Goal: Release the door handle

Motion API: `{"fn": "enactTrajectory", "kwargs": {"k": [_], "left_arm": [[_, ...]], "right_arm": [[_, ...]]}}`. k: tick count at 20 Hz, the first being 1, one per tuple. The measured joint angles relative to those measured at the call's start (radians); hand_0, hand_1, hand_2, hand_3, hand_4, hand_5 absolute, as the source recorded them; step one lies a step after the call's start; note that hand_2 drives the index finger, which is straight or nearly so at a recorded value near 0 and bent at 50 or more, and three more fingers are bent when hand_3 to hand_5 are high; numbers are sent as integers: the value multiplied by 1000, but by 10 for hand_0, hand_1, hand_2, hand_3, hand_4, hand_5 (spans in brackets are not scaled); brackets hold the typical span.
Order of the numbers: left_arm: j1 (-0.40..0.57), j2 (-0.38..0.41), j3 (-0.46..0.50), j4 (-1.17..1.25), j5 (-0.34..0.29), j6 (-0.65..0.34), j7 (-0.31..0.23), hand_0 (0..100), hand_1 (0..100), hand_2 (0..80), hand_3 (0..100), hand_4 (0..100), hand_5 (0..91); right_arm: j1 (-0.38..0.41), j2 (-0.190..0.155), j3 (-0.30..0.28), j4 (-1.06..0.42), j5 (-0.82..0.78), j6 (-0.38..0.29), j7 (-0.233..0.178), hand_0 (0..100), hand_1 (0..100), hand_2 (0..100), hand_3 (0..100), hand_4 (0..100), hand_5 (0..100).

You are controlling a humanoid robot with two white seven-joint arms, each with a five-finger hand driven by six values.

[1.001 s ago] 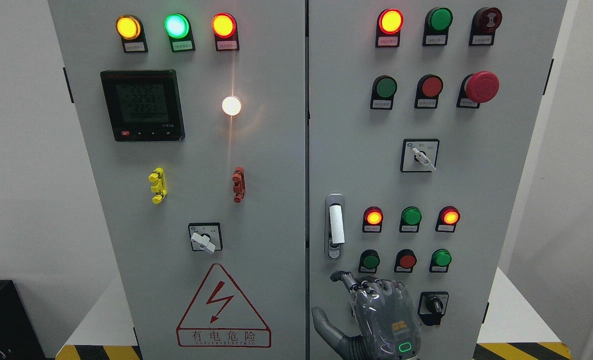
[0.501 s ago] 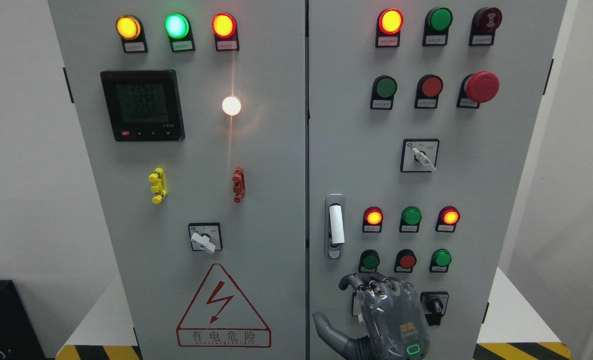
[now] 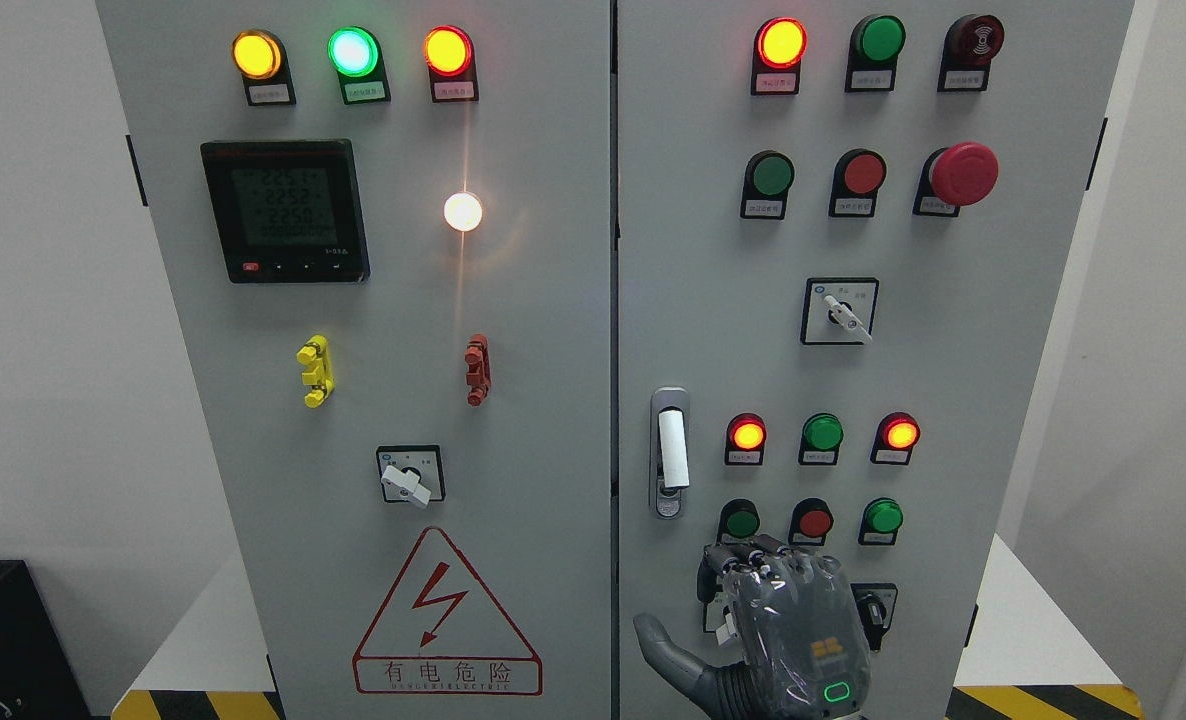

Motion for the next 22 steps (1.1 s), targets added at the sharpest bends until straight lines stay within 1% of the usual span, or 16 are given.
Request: {"fn": "enactTrajectory", "kwargs": {"k": [3,8,15,22], "left_arm": [[0,0,0,0,0,0,0,120,556,0,0,0,0],[0,0,0,0,0,0,0,120,556,0,0,0,0],[0,0,0,0,0,0,0,120,556,0,0,0,0],[0,0,0,0,0,0,0,120,556,0,0,0,0]], "right_arm": [[-8,1,1,-2,17,26,-2,141,373,983,1000,955,1000],[-26,5,10,-5,48,35,-1,138,373,990,1000,969,1000],[-75,8,24,-4,68,69,35,136,372,1000,1000,966,1000],[-107,11,33,1,75,97,45,147,369,1000,1000,964,1000]]}}
